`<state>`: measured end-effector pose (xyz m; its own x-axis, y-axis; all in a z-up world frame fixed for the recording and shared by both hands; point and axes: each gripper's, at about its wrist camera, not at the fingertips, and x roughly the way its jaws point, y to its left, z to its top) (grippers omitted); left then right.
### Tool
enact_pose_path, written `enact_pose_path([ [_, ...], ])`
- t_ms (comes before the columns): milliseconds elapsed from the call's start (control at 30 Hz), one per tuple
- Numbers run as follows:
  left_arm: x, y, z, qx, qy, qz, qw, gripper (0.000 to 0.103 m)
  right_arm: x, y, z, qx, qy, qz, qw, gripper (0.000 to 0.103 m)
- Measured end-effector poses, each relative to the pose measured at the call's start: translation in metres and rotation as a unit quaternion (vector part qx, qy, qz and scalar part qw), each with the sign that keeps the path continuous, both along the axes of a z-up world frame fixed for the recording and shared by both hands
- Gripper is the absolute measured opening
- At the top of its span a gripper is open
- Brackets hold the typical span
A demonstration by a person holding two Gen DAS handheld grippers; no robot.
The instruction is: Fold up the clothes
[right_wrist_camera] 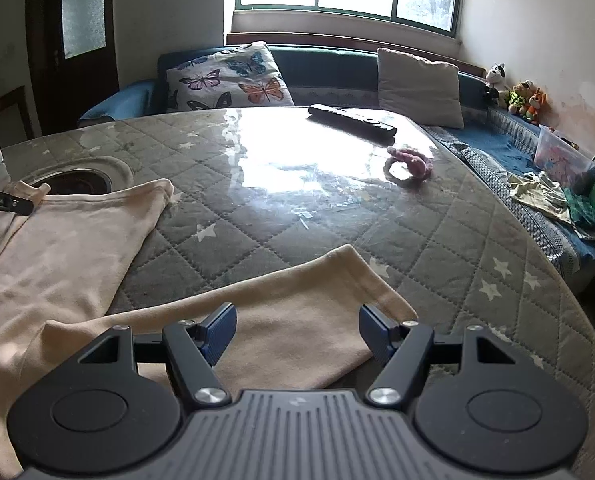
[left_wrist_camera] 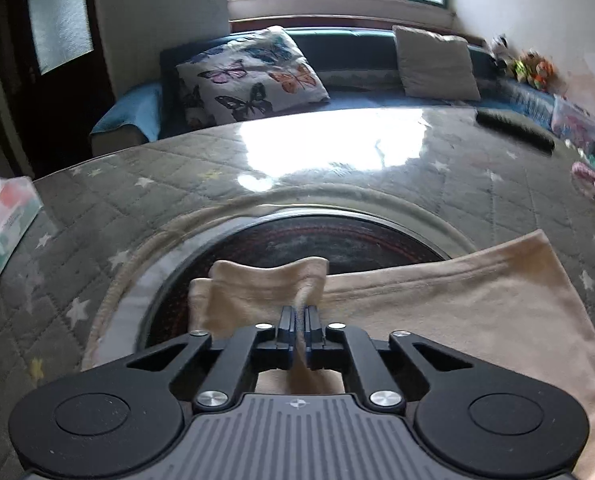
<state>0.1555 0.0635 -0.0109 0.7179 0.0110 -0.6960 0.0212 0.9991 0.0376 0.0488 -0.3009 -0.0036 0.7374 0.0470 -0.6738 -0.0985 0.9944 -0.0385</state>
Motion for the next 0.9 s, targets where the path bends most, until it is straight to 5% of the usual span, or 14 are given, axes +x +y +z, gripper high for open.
enact_pose_path([
  [467,-0.131,0.123,0.075,-0.042,-0.110,0.140,0.9832,0.004,-0.024,0.025,0.022,0.012,-0.019,0.056,0.998,0.069],
  [700,-0.194,0.164,0.066,-0.028,-0.101,0.196,0.9750,0.004,-0.048,0.064,0.038,0.028,-0.013,0.163,0.986,0.069],
  [900,-0.219,0.186,0.047,-0.031,-0.073,0.225,0.9712,0.004,-0.074,0.113,0.033,0.021,0.018,0.276,0.961,0.068],
])
